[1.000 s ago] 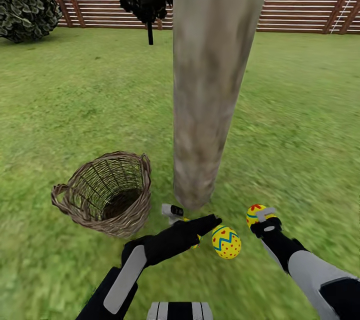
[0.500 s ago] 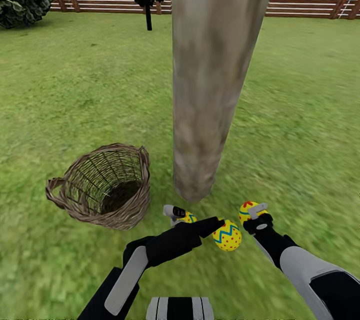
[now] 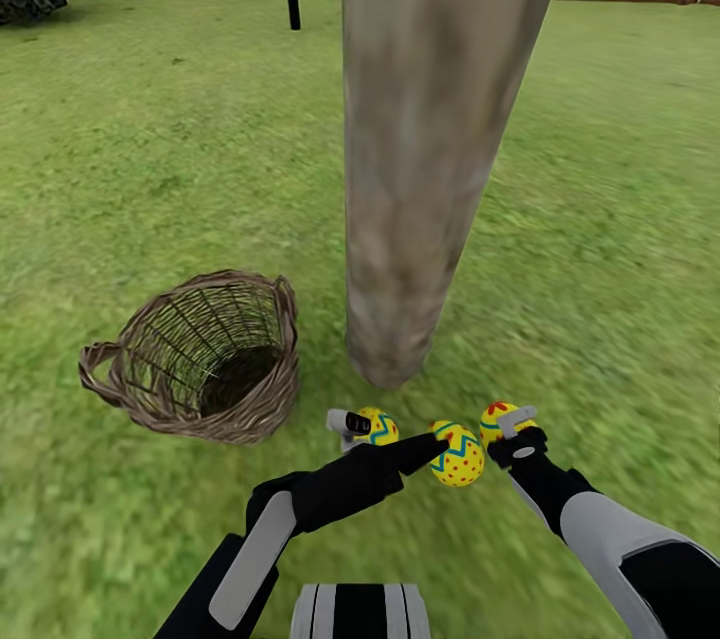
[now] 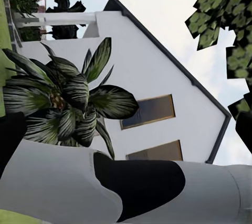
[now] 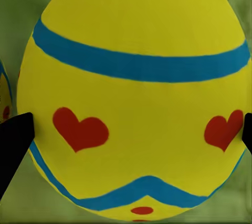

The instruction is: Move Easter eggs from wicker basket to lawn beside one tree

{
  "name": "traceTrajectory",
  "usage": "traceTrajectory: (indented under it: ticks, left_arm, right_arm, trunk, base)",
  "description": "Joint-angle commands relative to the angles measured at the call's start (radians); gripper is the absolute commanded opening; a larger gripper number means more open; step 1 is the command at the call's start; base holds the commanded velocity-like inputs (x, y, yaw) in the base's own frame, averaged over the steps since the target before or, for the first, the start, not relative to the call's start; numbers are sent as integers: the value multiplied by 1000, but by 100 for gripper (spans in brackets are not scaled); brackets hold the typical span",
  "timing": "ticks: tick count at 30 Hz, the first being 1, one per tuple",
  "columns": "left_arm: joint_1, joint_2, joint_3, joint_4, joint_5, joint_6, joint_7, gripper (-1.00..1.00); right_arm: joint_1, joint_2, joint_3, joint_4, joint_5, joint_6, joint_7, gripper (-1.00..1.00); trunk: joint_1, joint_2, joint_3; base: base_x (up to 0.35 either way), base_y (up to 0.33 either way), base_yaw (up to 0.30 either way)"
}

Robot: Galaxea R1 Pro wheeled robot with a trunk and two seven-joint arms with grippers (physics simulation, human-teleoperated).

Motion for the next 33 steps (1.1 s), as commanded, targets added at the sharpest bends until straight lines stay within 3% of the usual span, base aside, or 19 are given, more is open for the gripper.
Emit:
traceTrajectory:
  ticks: [1, 12, 16, 24, 32, 33]
  left_arm:
    - [-1, 0, 0, 0, 6, 6, 0, 100]
    - [0, 0, 0, 2, 6, 6, 0, 100]
    - [-1, 0, 0, 2, 6, 6, 0, 100]
    - [-1, 0, 0, 3, 6, 6, 0, 100]
    - [0, 0, 0, 5, 6, 6, 0, 100]
    - [0, 0, 0, 5, 6, 6, 0, 100]
  right_arm:
    - [0, 0, 2, -3, 9, 10, -3, -100]
    - [0, -4, -1, -5, 7, 10, -3, -100]
    - [0, -5, -1, -6, 7, 7, -3, -100]
    - [0, -5, -3, -6, 7, 9, -3, -100]
    - [0, -3, -2, -4, 7, 12, 1, -100]
    - [0, -3, -2, -4, 7, 12, 2, 100]
  trunk:
    - [0, 0, -5]
    - [5, -3, -47]
    - [5, -3, -47]
    - [9, -5, -78]
    - [9, -5, -78]
    - [9, -5, -78]
  base:
    - [0, 0, 0]
    - [0, 0, 0]
    - [0, 0, 0]
    - [0, 0, 0]
    - [0, 0, 0]
    - [0, 0, 0]
